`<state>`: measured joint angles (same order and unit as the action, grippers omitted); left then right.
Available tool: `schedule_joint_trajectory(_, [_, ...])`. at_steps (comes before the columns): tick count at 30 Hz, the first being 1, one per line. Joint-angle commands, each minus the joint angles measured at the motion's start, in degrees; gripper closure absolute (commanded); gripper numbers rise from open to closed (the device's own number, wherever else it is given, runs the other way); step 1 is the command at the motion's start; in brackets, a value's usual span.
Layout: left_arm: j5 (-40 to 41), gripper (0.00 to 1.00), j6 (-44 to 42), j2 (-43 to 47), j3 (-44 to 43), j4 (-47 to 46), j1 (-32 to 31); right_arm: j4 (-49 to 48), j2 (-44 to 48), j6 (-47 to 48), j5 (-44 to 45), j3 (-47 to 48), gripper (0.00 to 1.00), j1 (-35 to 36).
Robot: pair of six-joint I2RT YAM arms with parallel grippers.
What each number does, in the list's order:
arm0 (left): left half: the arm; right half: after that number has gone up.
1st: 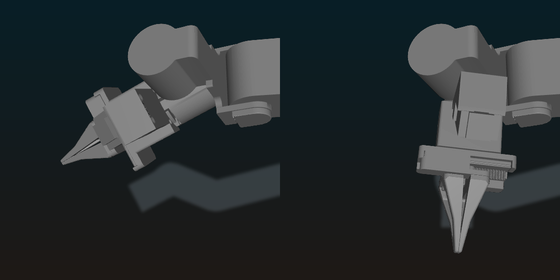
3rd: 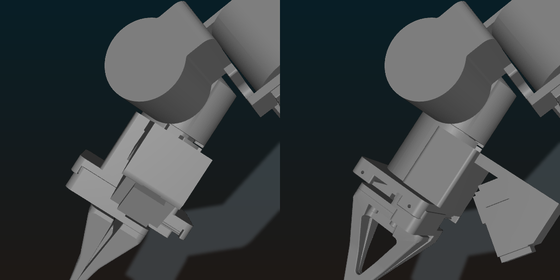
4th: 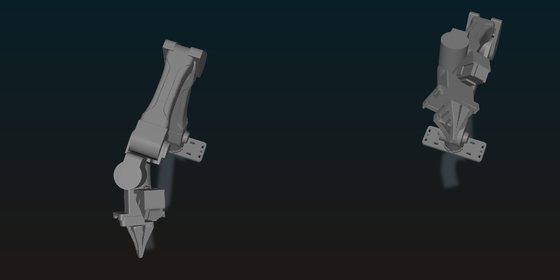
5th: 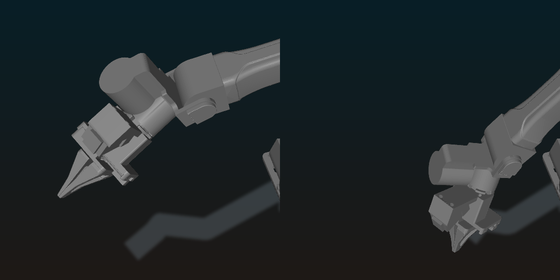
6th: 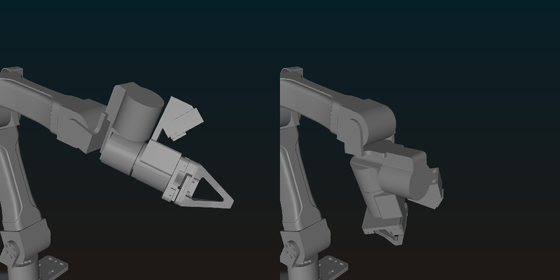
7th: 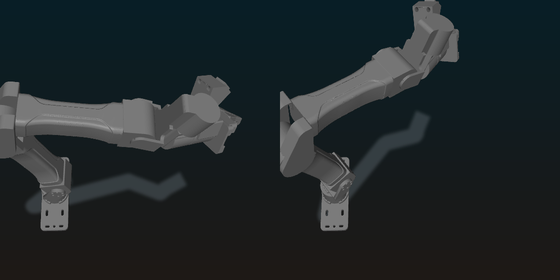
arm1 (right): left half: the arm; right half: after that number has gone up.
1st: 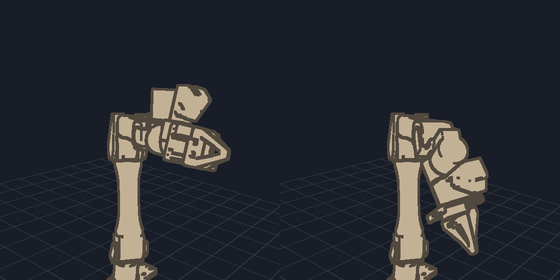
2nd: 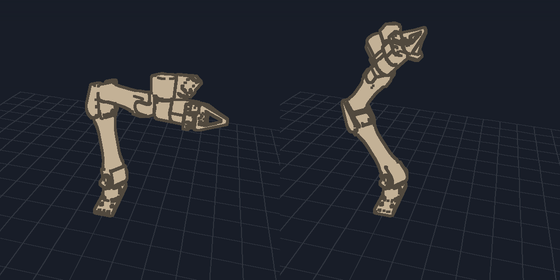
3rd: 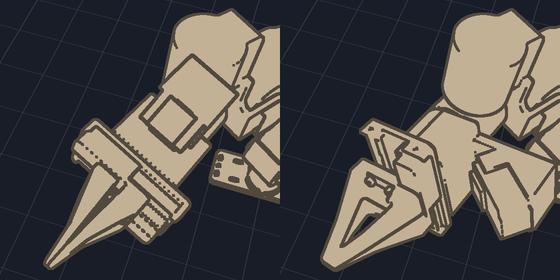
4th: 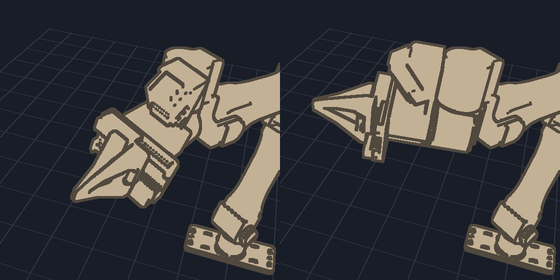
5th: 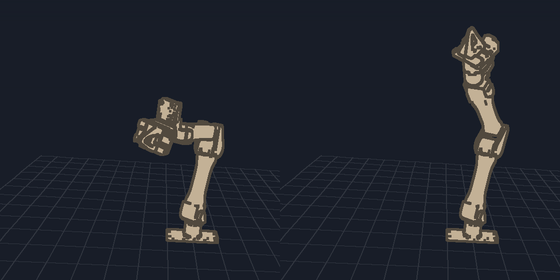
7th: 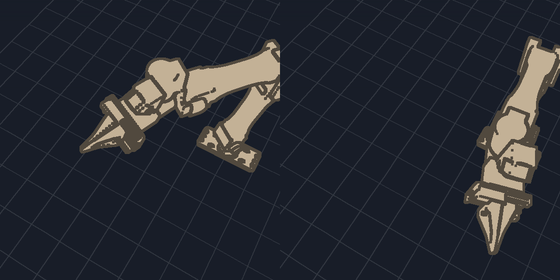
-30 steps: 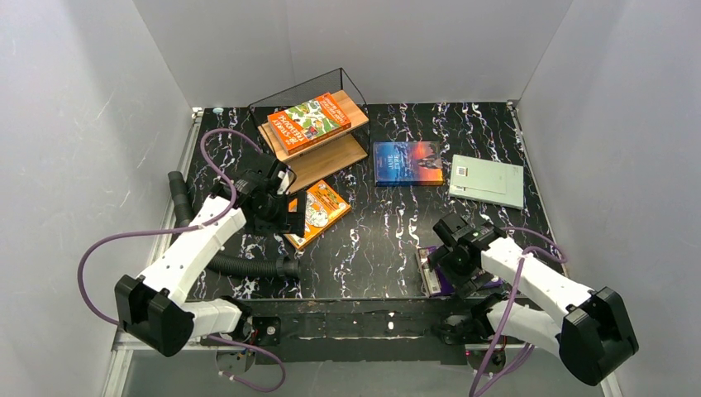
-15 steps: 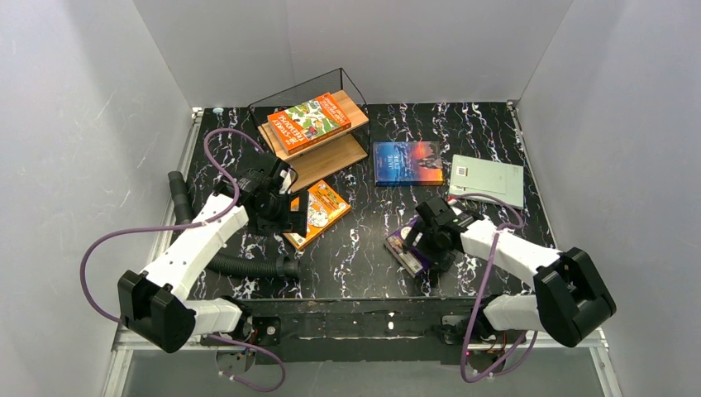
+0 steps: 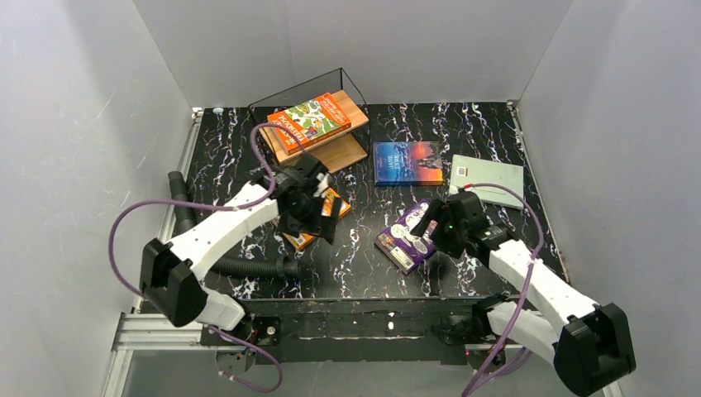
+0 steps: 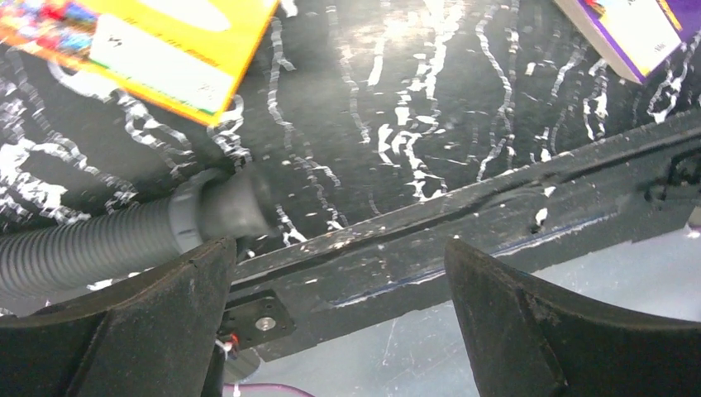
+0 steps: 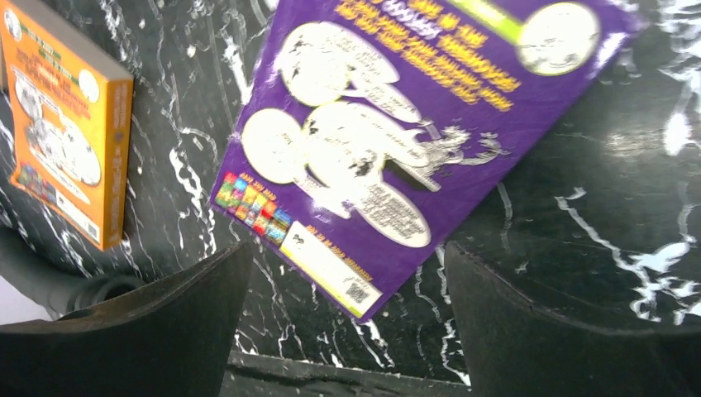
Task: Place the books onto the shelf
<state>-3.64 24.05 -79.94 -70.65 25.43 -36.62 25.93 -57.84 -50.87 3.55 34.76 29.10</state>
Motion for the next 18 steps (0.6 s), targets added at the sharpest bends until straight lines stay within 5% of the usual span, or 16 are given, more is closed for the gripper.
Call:
schedule_joint_trajectory(1, [-1.57, 0.02, 1.38, -5.98, -5.35, 2.66, -6.44, -2.84, 3.84, 1.07, -6.16, -5.41, 0.06, -7.20])
schedule_joint_trajectory(12, [-4.14, 0.05, 5.45, -29.63, -18.72, -6.53, -11.04, -3.41, 9.75, 0.39, -11.28, -9.97, 0.06, -16.58])
schedule_joint_trajectory(18, [-6.40, 0.13, 8.89, -33.63, -17.66, -13.88, -11.09, -1.73, 13.06, 0.92, -12.49, -11.67, 0.06, -18.60])
